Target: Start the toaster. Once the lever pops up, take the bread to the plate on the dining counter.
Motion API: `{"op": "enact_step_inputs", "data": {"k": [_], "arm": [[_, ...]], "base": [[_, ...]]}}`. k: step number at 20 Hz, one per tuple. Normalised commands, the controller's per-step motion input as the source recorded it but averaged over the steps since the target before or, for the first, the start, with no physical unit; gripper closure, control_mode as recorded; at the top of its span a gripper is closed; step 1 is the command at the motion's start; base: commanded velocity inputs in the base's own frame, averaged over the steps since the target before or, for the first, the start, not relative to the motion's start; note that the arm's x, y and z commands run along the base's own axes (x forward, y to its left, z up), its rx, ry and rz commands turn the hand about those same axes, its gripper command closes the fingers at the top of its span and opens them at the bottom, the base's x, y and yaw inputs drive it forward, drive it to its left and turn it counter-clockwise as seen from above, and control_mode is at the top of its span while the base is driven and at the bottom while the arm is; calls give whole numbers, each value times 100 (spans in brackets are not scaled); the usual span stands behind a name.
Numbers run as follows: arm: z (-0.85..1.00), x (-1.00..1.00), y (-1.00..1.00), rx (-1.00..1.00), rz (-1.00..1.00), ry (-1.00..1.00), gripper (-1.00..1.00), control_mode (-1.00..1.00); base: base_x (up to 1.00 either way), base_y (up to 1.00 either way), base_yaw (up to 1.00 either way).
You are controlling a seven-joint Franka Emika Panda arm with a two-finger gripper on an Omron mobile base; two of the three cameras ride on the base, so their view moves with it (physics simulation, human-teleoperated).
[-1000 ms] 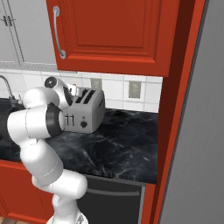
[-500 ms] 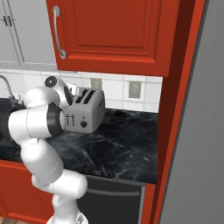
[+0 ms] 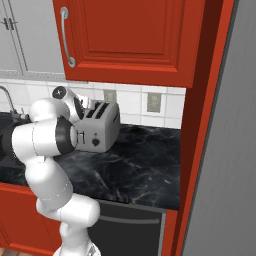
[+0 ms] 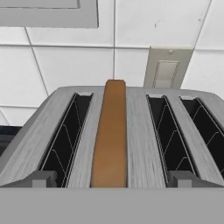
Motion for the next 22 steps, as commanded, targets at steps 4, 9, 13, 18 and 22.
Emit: {"op": "enact_step_inputs", "data": {"k": [4, 9, 13, 18, 22], "arm": [[0, 0, 0, 0, 0, 0, -100, -100], [0, 0, 0, 0, 0, 0, 100, -100], [0, 0, 0, 0, 0, 0, 100, -100], [0, 0, 0, 0, 0, 0, 100, -100], [0, 0, 0, 0, 0, 0, 100, -100]], "base": [[0, 0, 0], [0, 0, 0], [0, 0, 0], [0, 0, 0], [0, 0, 0]]}}
